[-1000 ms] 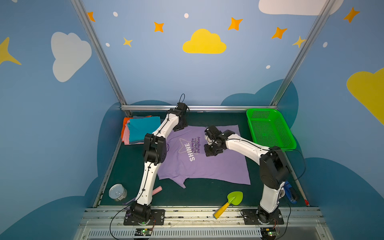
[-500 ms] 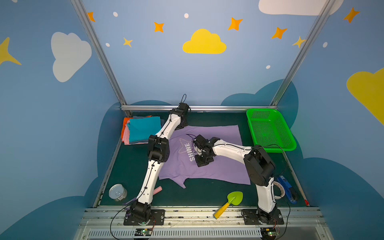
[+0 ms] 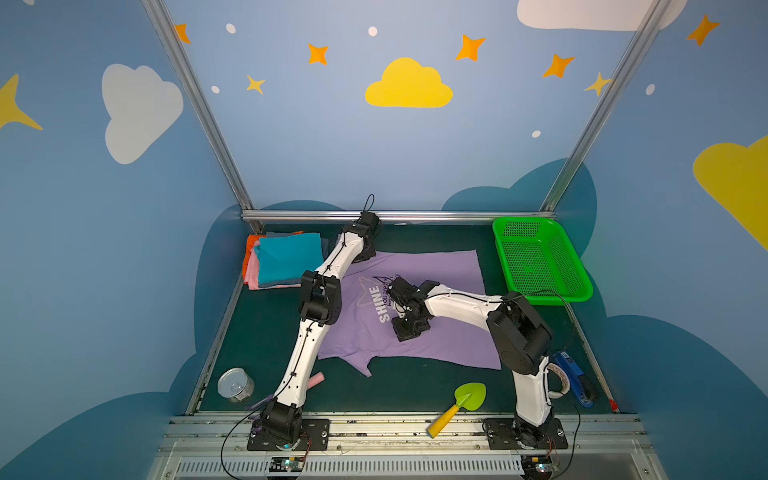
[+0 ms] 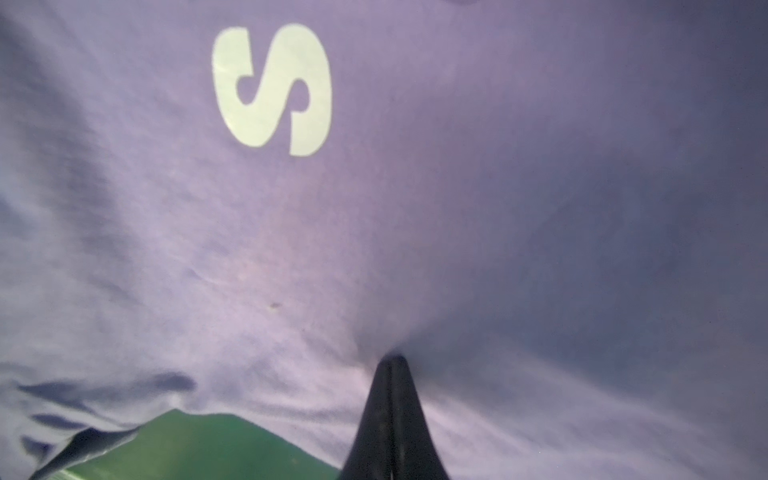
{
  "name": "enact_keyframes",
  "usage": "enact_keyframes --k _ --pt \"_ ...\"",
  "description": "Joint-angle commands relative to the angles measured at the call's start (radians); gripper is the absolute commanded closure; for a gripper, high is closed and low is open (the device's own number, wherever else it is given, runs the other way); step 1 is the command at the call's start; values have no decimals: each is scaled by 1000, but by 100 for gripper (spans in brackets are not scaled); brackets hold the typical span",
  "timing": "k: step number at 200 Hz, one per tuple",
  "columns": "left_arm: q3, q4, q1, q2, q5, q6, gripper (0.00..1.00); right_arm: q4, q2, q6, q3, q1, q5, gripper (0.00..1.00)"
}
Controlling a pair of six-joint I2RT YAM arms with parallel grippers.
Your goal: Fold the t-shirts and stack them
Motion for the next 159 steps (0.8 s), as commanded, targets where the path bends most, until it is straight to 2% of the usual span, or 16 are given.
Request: enact_keyframes --k 1,20,40,77,88,111,121,140,159 --pt "122 105 6 66 -58 55 70 -72 -19 35 -95 13 10 100" --pt "201 180 2 102 -26 53 62 -72 -50 58 -143 6 21 100" --pt "181 301 -8 74 72 10 51 -62 -61 70 -170 -11 14 100" --pt "167 350 -35 11 221 -14 50 -42 -49 67 -163 -46 -18 100" --pt "166 321 -37 -7 244 -2 54 -39 -49 63 -155 -51 -24 100" --pt "133 224 -30 -60 268 21 79 -36 -54 52 -143 -53 -35 100" --pt "87 183 -23 -96 277 8 86 -36 -56 46 -141 -53 -38 100" --pt "-26 104 0 -180 319 5 91 -45 -57 39 -148 -51 -32 100" --pt "-201 68 12 -304 307 2 93 -48 -70 38 -171 -54 -26 100"
